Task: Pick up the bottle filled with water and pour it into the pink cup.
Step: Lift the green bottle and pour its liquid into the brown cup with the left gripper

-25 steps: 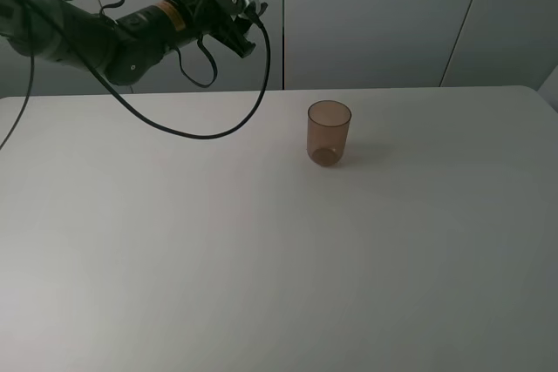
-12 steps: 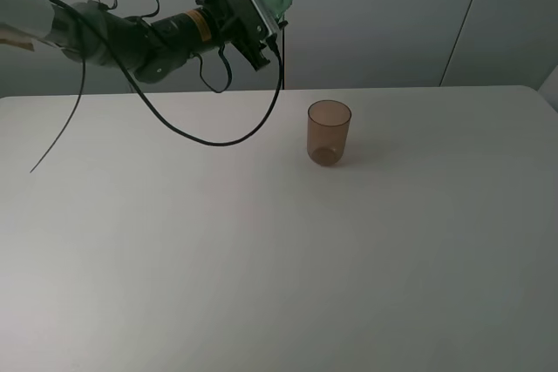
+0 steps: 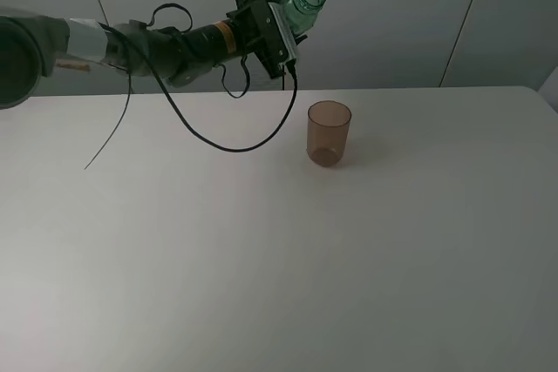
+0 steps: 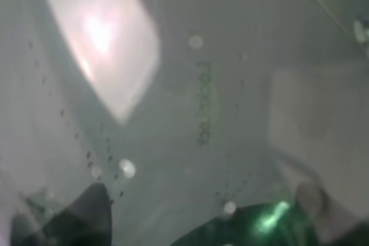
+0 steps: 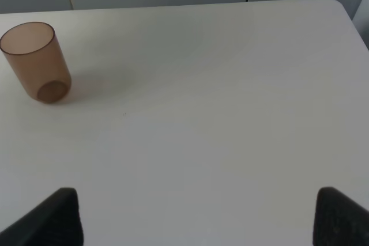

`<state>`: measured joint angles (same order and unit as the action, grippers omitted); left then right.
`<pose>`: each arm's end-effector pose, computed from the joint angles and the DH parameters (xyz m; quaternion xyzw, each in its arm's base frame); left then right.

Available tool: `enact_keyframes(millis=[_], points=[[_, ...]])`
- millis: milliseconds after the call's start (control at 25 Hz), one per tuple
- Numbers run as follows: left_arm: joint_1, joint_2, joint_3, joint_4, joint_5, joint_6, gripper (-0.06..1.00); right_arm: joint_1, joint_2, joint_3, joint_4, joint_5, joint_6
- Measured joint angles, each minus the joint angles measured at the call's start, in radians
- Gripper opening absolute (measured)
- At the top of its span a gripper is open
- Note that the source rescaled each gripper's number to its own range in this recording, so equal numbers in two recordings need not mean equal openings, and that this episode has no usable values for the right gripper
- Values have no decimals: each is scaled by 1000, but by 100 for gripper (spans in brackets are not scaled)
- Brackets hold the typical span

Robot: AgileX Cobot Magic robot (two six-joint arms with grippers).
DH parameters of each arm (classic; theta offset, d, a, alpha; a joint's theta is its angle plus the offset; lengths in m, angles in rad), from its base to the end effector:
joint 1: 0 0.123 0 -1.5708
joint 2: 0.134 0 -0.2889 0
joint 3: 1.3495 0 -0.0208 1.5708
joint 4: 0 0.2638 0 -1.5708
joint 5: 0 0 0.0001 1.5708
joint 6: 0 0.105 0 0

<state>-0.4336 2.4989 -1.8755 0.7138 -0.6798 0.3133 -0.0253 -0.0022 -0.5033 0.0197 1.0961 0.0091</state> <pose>0.5131 -0.2851 0.1479 0.5439 0.4455 0.0190 0.7108 0.0127 0.0015 0.2749 0.0142 0.8607 0.0057 0.5088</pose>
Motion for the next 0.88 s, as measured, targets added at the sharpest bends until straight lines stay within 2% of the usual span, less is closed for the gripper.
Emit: enact_keyframes(millis=[240,680,880], points=[[-3,64,-52,66,10,8,0,0,0,0,0,0,0],[-3,69,-61,175,10,110,0,0,0,0,0,0,0],[-3,69,-61,197,12,154,0,0,0,0,0,0,0]])
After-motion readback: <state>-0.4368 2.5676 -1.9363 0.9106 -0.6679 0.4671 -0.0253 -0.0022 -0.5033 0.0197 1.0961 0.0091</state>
